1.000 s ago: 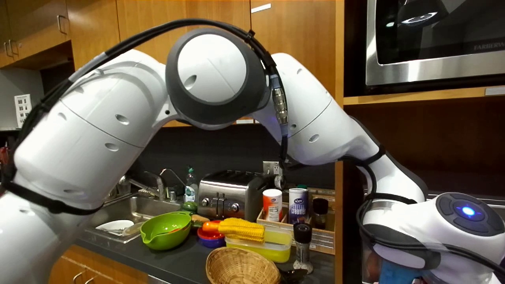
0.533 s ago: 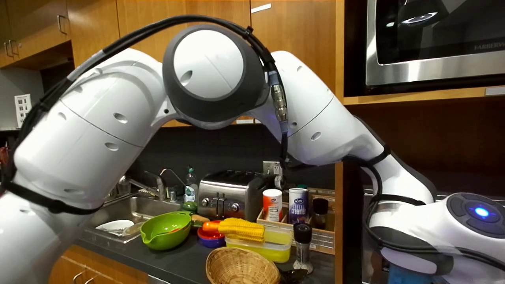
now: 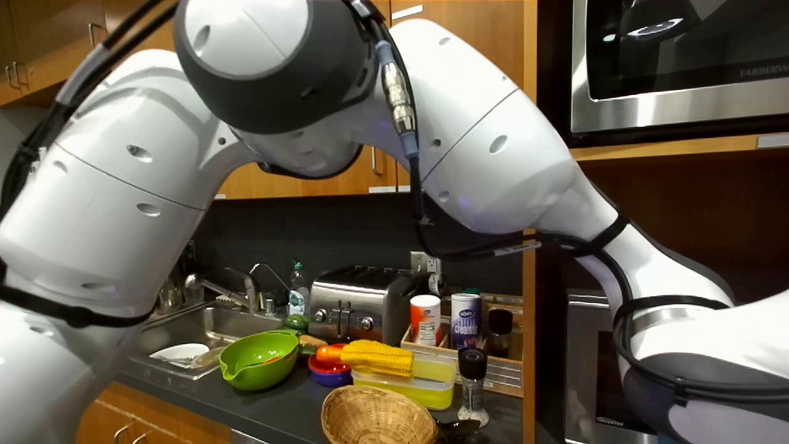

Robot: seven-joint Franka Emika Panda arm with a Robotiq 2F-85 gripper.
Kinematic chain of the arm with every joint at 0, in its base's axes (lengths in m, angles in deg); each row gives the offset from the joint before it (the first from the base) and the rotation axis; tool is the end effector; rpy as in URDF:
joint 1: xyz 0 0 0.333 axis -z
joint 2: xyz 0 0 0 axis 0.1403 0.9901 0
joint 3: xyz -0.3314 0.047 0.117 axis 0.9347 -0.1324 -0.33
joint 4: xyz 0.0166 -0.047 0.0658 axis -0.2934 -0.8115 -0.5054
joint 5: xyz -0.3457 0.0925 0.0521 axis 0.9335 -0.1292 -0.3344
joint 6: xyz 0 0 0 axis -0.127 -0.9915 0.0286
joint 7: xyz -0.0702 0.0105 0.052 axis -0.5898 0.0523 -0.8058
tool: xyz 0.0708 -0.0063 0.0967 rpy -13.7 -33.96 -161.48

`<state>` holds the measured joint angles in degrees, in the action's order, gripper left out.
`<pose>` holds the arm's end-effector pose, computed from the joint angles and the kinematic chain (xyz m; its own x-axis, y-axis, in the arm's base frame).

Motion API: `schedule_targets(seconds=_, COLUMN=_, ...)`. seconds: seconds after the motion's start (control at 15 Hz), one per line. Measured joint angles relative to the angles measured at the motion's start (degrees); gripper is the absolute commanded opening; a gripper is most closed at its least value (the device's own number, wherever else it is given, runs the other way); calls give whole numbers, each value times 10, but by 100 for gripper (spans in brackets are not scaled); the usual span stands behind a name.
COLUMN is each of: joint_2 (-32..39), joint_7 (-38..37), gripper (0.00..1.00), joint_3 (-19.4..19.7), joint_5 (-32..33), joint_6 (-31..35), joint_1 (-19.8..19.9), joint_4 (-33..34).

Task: Pick up the flamingo plush toy into the weaved basket

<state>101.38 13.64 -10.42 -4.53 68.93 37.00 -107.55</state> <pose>0.2762 -0.5824 0.2944 -0.2036 -0.9786 0.0308 -0.9415 0.1871 -0.2803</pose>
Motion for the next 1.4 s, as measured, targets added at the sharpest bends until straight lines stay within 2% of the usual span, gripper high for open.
schedule_targets(seconds=0.4, joint_2=-70, joint_7=-55, gripper=5, joint_3=33, joint_5=161, joint_6=-49, joint_1=-15, joint_4=-56)
schedule_targets(seconds=0.6, joint_2=-110, joint_7=-86, gripper=5, joint_3=60, joint_5=264, joint_6=-97, joint_1=-39, joint_4=-79)
schedule_targets(seconds=0.8, joint_2=-161, joint_7=-111, gripper=5, joint_3=89, joint_5=379, joint_6=-116, joint_1=-70, joint_4=-123)
schedule_targets(seconds=1.07, joint_2=-230, joint_7=-160, gripper=5, joint_3=115, joint_5=556, joint_6=-114, joint_1=-114, joint_4=-216)
schedule_targets(seconds=1.27, joint_2=-277, joint_7=-227, gripper=5, joint_3=120, joint_5=685, joint_6=-88, joint_1=-140, joint_4=-297)
schedule_targets(seconds=1.4, joint_2=-307, joint_7=-261, gripper=5, joint_3=119, joint_5=741, joint_6=-58, joint_1=-152, joint_4=-350)
